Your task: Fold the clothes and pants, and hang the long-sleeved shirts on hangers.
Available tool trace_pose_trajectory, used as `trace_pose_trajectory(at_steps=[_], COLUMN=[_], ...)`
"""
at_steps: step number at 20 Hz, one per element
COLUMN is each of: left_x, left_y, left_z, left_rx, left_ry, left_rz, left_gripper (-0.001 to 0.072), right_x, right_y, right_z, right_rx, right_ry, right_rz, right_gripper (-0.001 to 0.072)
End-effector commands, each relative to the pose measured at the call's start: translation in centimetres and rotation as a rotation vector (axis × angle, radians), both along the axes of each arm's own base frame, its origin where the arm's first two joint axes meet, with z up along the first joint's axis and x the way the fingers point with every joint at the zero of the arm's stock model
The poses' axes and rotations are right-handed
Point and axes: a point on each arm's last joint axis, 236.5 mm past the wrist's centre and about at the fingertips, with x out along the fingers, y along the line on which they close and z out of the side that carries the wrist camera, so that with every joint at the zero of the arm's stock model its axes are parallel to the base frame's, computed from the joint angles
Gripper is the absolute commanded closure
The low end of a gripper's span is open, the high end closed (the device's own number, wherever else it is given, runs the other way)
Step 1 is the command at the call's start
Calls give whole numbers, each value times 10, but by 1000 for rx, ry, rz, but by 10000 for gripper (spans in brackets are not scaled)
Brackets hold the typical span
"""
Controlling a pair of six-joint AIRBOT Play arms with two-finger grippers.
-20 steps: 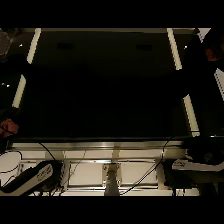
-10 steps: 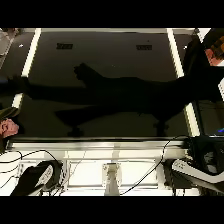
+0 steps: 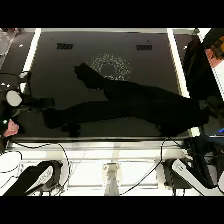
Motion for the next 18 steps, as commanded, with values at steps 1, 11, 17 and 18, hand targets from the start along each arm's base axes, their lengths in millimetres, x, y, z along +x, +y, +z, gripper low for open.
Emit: trace_pose_trajectory(at_steps=[1, 11, 17, 18], left_x=[28, -39, -104, -101], left_y=[-33, -108, -115, -106], left_z=[3, 147, 228, 225], left_rx=[-33, -187, -453, -435], left_ry=[-118, -515, -732, -729], left_rz=[-88, -247, -185, -145], left_gripper=[707, 707, 707, 707], right_x=[-29, -38, -28, -30], right_y=[-13, -39, -48, -46], right_z=[-39, -92, -115, -118], right_rx=[-65, -102, -96, -87], right_ry=[112, 242, 252, 263], right_rz=[-7, 9, -46, -45], right_gripper=[697, 698, 697, 698])
